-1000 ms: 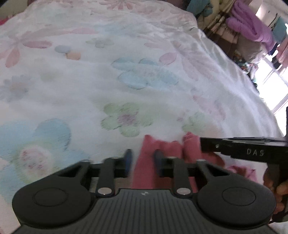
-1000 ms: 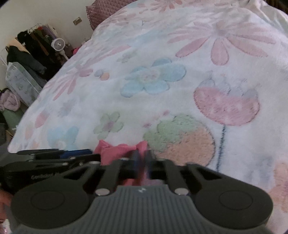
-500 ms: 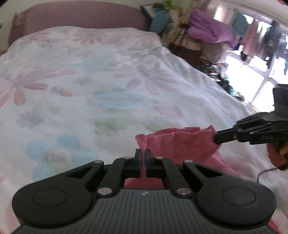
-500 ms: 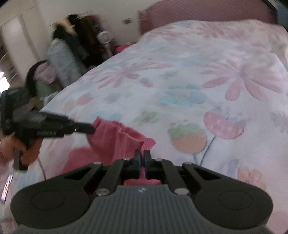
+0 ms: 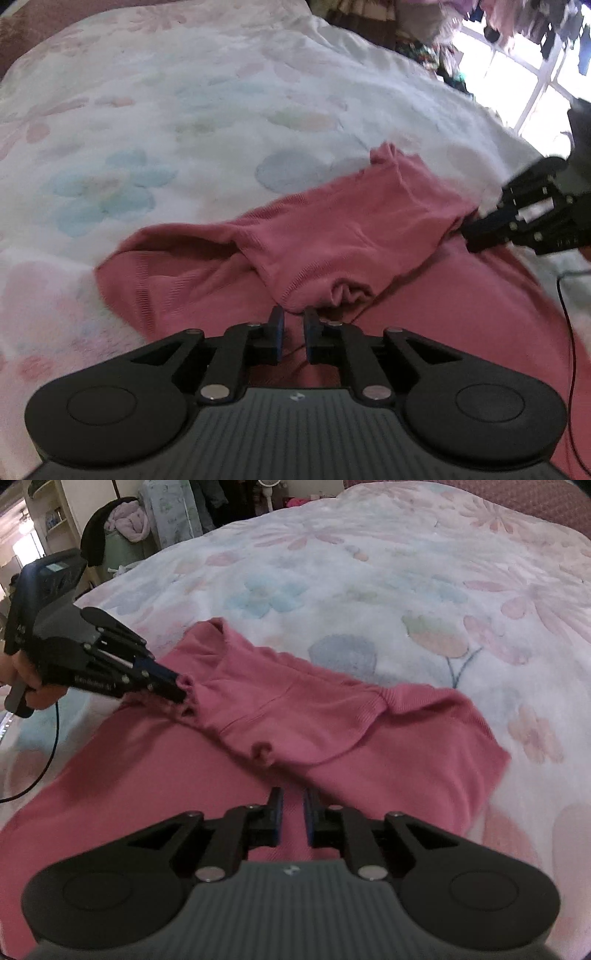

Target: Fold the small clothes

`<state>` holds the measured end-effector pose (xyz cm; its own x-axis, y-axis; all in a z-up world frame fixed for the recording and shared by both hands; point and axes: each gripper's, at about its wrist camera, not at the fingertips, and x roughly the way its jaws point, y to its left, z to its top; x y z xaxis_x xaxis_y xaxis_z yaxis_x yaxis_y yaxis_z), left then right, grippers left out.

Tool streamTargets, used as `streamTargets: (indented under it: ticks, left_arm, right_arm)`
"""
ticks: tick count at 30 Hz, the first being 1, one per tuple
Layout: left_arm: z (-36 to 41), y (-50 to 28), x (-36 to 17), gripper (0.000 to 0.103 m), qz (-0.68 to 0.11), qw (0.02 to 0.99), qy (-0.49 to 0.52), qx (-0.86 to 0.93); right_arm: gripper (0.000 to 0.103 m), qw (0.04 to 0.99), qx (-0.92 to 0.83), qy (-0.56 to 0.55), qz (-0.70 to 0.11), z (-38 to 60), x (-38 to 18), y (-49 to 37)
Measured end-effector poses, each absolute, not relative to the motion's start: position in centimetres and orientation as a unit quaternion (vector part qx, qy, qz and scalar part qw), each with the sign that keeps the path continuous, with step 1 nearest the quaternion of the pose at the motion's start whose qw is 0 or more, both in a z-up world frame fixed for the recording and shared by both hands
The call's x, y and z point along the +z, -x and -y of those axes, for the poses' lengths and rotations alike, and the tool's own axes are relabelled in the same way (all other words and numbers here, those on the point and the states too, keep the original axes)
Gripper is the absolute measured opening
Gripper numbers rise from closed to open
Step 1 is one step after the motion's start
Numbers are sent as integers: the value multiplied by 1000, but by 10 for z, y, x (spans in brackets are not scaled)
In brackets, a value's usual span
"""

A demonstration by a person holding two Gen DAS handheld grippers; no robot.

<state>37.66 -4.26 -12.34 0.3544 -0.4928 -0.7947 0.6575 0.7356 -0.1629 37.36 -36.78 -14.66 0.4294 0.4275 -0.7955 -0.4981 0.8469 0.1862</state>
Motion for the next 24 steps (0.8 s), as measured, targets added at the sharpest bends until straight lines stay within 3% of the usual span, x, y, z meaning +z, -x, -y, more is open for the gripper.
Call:
streamTargets:
  ticks: [1,3,4,8,10,17,18,20,22,24]
  left_arm:
    - [39,-378,-117,22,-443,823,-80,-345]
    - [29,-382,-107,38,-437,837,-45,-327]
    - [27,-386,-104,42,-435,843,-24,-315]
    - [12,-417,-110,44,-457,843,89,-268]
    - [8,-434,-123,51,-474,831,145,-253]
    - [7,-477,-158,51,-494,810,230,-215]
    - [10,-481,-162,48,-499,806,230,-218]
    - [16,-484,-166,30,-505,799,221,-242]
    - [20,-486,-166,2,-502,797,211,-263]
    - [20,-487,-160,3,-475,822,189,-252]
  right_arm:
    - [10,847,273,34,-455,370,-142,-369]
    - [32,854,261,13,-449,375,-135,-366]
    - [36,859,248,-4,-448,378,-132,-369]
    - [41,870,193,-106,-440,394,-130,-392]
    - [41,864,165,-172,-443,406,-137,-408]
    - [42,805,85,-382,-445,449,-187,-455]
    - [33,796,81,-402,-445,451,-195,-460]
    - [16,781,104,-422,-448,448,-205,-468]
    - [10,778,130,-418,-450,440,-207,-473]
    - [1,805,127,-385,-432,438,-200,-475]
